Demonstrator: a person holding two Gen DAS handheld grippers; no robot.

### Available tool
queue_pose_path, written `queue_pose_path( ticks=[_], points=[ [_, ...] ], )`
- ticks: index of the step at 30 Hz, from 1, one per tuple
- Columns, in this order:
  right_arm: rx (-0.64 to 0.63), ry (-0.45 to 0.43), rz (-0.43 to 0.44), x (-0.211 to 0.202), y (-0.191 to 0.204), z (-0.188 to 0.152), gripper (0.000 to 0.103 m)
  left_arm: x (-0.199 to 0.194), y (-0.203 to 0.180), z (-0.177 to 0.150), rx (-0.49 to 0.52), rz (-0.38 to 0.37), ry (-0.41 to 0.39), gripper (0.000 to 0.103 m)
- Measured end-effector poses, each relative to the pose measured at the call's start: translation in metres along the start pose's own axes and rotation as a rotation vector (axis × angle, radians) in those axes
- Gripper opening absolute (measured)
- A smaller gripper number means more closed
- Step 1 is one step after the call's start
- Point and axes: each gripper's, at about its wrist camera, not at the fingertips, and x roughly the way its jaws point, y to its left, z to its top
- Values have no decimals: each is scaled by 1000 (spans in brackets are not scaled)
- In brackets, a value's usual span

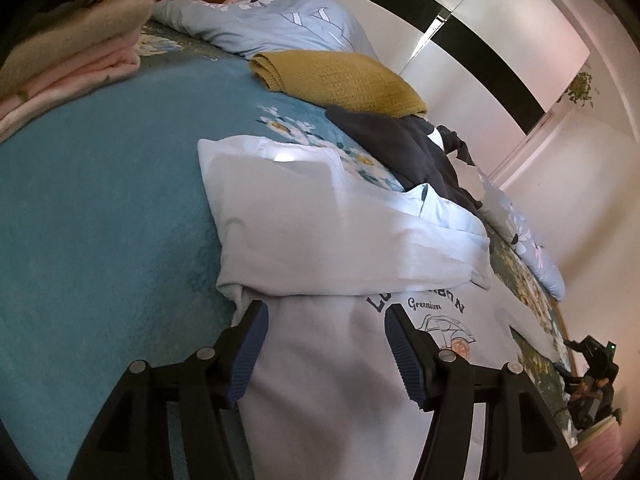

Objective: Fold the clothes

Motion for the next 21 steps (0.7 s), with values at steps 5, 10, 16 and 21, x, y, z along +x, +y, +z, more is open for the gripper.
queue_pose_path(
  ticks=[5, 10, 16, 21],
  points=[
    [40, -8, -9, -1, -17, 8, 62, 0, 0, -1, -4, -3, -2, 65],
    [-16, 7, -31, 16, 2, 6, 42, -1, 1, -1, -11, -7, -4, 65],
    [-124, 25, -47, 39, 39, -10, 13, -3, 5, -1, -28, -24, -3, 65],
    [-243, 76, 15, 46, 87, -35, 7, -8, 10, 2, -55, -49, 8, 65]
  ],
)
